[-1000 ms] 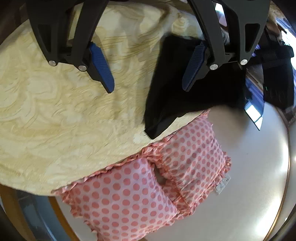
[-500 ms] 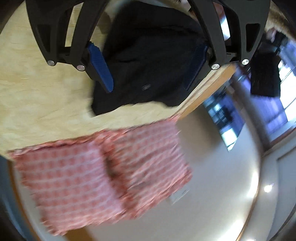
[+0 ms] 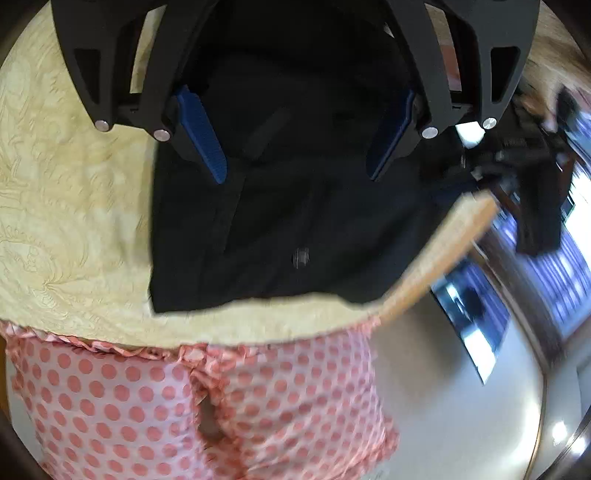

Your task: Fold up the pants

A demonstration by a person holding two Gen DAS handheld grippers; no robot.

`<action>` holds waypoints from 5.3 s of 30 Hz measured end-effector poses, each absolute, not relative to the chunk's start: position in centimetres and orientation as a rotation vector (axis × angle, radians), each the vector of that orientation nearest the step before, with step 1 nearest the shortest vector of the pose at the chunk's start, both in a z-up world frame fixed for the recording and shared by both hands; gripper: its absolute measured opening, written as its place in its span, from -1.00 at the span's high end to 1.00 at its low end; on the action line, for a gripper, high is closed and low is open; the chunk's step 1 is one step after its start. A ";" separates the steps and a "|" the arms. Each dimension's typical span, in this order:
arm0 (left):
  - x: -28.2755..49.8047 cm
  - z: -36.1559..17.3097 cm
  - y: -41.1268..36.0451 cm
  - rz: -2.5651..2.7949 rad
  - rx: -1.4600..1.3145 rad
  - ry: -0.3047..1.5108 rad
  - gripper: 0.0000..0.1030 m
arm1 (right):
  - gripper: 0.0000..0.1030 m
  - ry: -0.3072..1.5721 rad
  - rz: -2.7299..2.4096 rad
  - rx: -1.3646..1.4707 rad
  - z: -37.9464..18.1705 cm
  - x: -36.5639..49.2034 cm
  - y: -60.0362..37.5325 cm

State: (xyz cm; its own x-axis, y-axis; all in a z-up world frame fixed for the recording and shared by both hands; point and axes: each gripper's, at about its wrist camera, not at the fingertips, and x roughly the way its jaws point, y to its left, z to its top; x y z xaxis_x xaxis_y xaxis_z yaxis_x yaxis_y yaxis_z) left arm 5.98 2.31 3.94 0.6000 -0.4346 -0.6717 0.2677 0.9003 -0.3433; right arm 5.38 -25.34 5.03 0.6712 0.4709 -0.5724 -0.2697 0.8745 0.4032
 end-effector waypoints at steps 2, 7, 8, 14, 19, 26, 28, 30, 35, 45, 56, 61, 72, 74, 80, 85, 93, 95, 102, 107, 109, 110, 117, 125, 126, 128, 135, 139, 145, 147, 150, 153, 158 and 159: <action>5.9 4.6 3.4 -0.411 -0.252 0.804 -0.92 | -0.58 0.738 0.383 0.349 5.3 6.7 -27.2; 6.8 3.5 4.2 -0.414 -0.269 0.844 -0.93 | -0.51 0.885 0.353 0.465 2.7 10.9 -29.7; 6.7 3.5 4.0 -0.412 -0.257 0.841 -0.93 | -0.41 0.920 0.355 0.483 2.0 11.5 -29.8; 6.9 3.1 4.9 -0.460 -0.316 0.845 -0.93 | -0.08 0.918 0.407 0.367 1.5 10.7 -28.1; 6.8 3.1 4.6 -0.461 -0.292 0.841 -0.93 | -0.03 0.899 0.417 0.329 1.2 10.6 -27.7; 7.6 6.1 8.3 -0.486 -0.415 0.789 -0.70 | 0.43 0.873 0.488 0.322 1.7 10.7 -27.2; 9.0 6.8 10.0 -0.458 -0.450 0.789 -0.70 | 0.52 0.838 0.530 0.324 2.2 10.4 -27.1; 11.2 6.9 11.6 -0.440 -0.489 0.826 -0.70 | 0.53 0.823 0.538 0.321 2.3 10.3 -27.1; 16.7 4.7 11.5 -0.456 -0.504 1.010 -0.52 | 0.35 0.879 0.505 0.391 1.1 11.1 -27.9; 19.7 3.0 9.1 -0.439 -0.347 1.149 -0.43 | 0.12 0.894 0.532 0.462 0.2 11.7 -28.1; 18.7 4.5 8.1 -0.455 -0.283 1.091 0.80 | 0.61 0.842 0.578 0.427 1.1 11.1 -27.5; 18.9 6.2 7.3 -0.451 -0.278 1.026 0.82 | 0.64 0.829 0.574 0.403 2.6 11.9 -27.3; 25.5 8.9 5.2 -0.448 -0.339 0.912 0.81 | 0.65 0.760 0.470 0.345 6.2 20.1 -28.8; 27.3 8.6 4.8 -0.423 -0.334 0.900 0.81 | 0.65 0.756 0.443 0.343 6.2 21.6 -29.3; 30.8 3.4 5.5 -0.314 -0.378 1.042 0.61 | 0.51 0.906 0.316 0.331 2.1 24.3 -30.0; 30.2 3.1 6.2 -0.236 -0.372 1.032 0.18 | -0.30 0.887 0.175 0.257 2.6 23.4 -30.2; 23.1 7.5 4.4 -0.353 -0.289 0.858 -0.45 | -0.34 0.683 0.259 0.128 6.9 16.1 -27.3; 21.8 7.1 2.7 -0.392 -0.242 0.874 -0.46 | -0.34 0.698 0.286 0.057 6.6 15.2 -25.2; 21.6 3.0 0.2 -0.398 -0.155 1.008 -0.51 | -0.37 0.879 0.257 -0.008 3.0 16.0 -23.2; 21.4 2.3 -0.1 -0.380 -0.183 0.987 -0.75 | -0.63 0.871 0.253 0.056 3.1 15.9 -23.1; 20.7 2.7 -0.2 -0.370 -0.179 0.979 -0.78 | -0.72 0.839 0.227 0.102 3.6 15.1 -23.3; 19.7 3.0 -0.1 -0.366 -0.168 0.962 -0.81 | -0.86 0.810 0.215 0.130 4.0 14.1 -23.6; 12.9 2.7 1.5 -0.251 -0.078 0.914 -0.96 | -0.97 0.741 0.034 0.195 3.8 7.6 -23.9; 7.3 0.8 2.9 -0.165 -0.038 0.860 -0.96 | -0.97 0.726 -0.011 0.156 1.4 3.6 -20.9; 6.9 0.7 2.9 -0.154 -0.023 0.853 -0.96 | -0.97 0.725 -0.012 0.151 1.3 3.5 -20.6; 6.3 0.5 3.0 -0.132 0.003 0.845 -0.96 | -0.97 0.732 0.001 0.139 1.0 3.1 -19.9; 5.7 -0.1 2.8 -0.138 0.018 0.857 -0.96 | -0.97 0.725 0.018 0.080 0.8 2.6 -17.4; 5.5 -0.4 2.4 -0.125 0.044 0.843 -0.96 | -0.97 0.710 0.004 0.056 0.9 2.5 -17.0; 5.7 -0.6 2.3 -0.129 0.060 0.815 -0.97 | -0.97 0.734 -0.031 0.033 0.0 2.7 -16.8; 5.6 -0.7 2.3 -0.135 0.063 0.803 -0.97 | -0.97 0.719 -0.039 0.034 -0.1 2.4 -16.8; 5.4 -0.8 2.3 -0.137 0.063 0.788 -0.97 | -0.97 0.709 -0.042 0.033 -0.2 2.3 -16.7; 5.4 -0.8 2.3 -0.136 0.061 0.782 -0.97 | -0.97 0.704 -0.045 0.034 -0.1 2.3 -16.7; 5.4 -0.8 2.3 -0.136 0.060 0.782 -0.97 | -0.97 0.704 -0.044 0.033 -0.1 2.2 -16.7; 5.3 -0.8 2.3 -0.135 0.060 0.782 -0.97 | -0.97 0.705 -0.044 0.033 -0.2 2.2 -16.7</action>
State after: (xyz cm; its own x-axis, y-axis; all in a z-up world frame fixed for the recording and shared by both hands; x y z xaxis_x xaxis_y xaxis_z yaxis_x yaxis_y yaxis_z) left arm 5.33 2.25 -0.78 0.7016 -0.0993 -0.7057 0.1438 0.9896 0.0038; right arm 2.25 -16.74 -0.15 0.7608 -0.0292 -0.6483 0.0517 0.9985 0.0157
